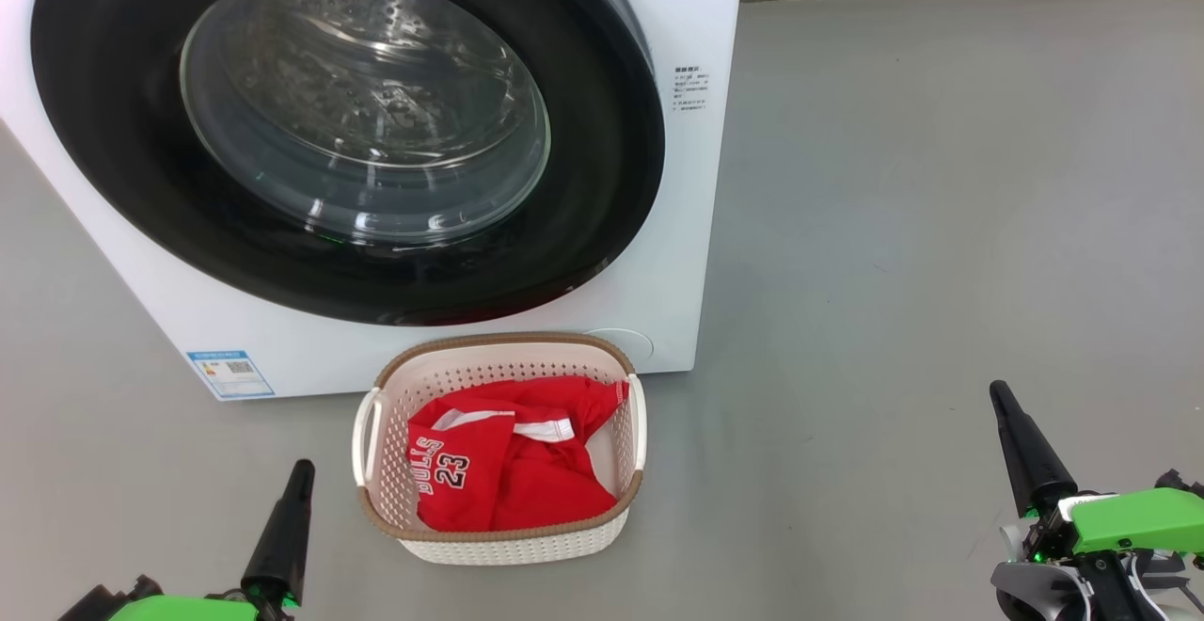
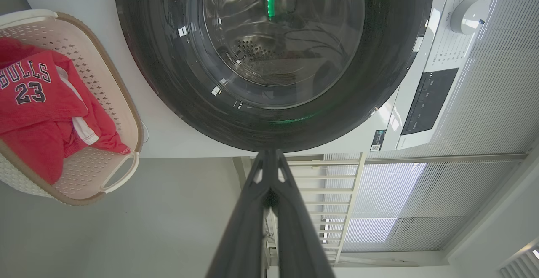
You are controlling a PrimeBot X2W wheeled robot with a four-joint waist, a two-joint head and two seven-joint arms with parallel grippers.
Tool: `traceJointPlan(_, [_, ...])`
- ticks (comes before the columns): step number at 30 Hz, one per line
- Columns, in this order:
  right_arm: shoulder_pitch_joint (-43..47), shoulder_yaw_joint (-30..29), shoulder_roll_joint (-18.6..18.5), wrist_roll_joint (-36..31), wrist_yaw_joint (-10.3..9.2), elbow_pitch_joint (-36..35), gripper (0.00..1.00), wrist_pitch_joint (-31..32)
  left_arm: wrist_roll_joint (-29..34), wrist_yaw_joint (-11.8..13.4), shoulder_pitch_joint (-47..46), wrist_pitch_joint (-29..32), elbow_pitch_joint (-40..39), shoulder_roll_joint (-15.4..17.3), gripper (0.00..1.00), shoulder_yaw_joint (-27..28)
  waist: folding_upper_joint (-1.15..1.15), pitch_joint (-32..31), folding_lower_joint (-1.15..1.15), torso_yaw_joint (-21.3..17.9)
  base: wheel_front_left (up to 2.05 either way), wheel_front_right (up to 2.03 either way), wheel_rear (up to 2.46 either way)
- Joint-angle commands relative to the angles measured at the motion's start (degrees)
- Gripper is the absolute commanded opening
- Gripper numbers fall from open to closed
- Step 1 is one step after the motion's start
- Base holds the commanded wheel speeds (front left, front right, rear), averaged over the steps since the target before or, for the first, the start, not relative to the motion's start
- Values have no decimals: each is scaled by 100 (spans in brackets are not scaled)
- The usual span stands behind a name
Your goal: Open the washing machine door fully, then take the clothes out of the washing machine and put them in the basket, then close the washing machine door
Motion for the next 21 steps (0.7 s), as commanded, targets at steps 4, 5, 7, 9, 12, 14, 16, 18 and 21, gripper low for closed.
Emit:
traceJointPlan(4, [-238,77,-27,5,-3,-167,0,27,-38,-41,-226,27,-114,102,0,198,0,0,0,0,0,0,0])
traceJointPlan(5, [-238,76,-26,5,-3,-167,0,27,-38,-41,-226,27,-114,102,0,198,0,0,0,0,0,0,0])
traceJointPlan(7, [-238,76,-26,4,-3,-167,0,27,-38,-41,-226,27,-114,102,0,198,0,0,0,0,0,0,0])
traceJointPlan(9, [-238,75,-25,3,-3,-167,0,28,-38,-41,-226,27,-114,102,0,198,0,0,0,0,0,0,0])
traceJointPlan(12, [-238,74,-25,3,-3,-167,0,29,-38,-41,-226,27,-114,102,0,198,0,0,0,0,0,0,0])
traceJointPlan(14, [-238,73,-24,2,-3,-167,0,29,-38,-41,-226,27,-114,102,0,197,0,0,0,0,0,0,0])
traceJointPlan(16, [-238,73,-24,1,-3,-167,0,30,-38,-41,-226,27,-114,102,0,197,0,0,0,0,0,0,0])
traceJointPlan(18, [-238,72,-23,1,-3,-167,0,30,-39,-41,-226,27,-114,102,0,197,0,0,0,0,0,0,0])
traceJointPlan(21, [-238,71,-23,0,-3,-167,0,31,-39,-41,-226,27,-114,102,0,197,0,0,0,0,0,0,0])
